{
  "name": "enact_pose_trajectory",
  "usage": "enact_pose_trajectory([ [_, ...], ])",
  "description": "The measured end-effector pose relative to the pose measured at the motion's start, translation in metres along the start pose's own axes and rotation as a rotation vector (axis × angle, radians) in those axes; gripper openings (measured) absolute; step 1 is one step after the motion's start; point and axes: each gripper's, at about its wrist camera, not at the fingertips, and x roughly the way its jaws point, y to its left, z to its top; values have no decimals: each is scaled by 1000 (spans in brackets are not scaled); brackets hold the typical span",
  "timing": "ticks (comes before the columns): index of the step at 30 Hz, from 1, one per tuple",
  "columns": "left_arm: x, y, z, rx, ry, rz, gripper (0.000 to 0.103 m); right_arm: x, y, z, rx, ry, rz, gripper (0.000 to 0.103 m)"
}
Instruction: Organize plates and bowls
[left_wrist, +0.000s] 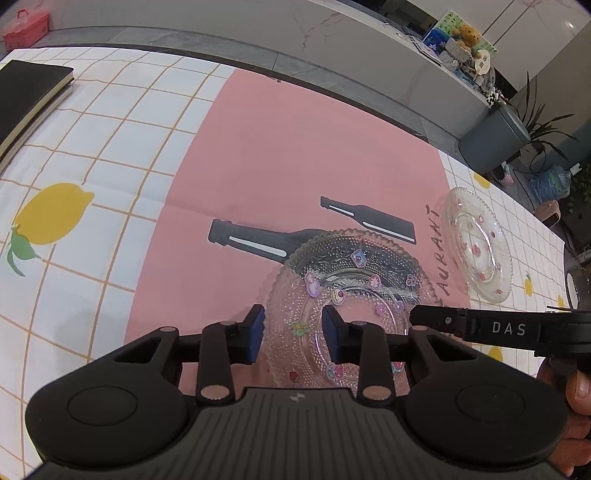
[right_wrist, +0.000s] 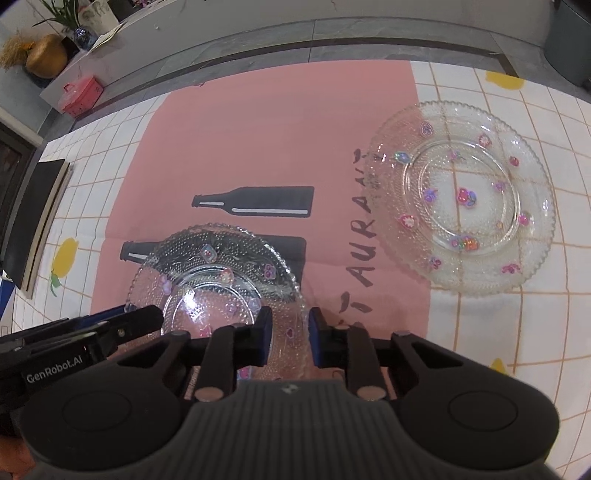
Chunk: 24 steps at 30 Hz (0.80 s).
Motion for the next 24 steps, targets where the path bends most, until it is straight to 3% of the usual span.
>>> enact_pose_trajectory([
  [7, 0, 0, 0, -5, -1, 2, 37, -1, 4, 0, -7, 1, -14, 20],
  [13, 0, 0, 0, 5, -3, 30, 28, -2, 6, -1, -3, 0, -20, 19],
  [15, 0, -1, -1, 13, -5, 40, 19, -3, 6, -1, -2, -2, -22, 19],
  [24, -4, 0, -1, 5, -6, 14, 15, -12, -8, -2, 42, -15, 3, 13],
])
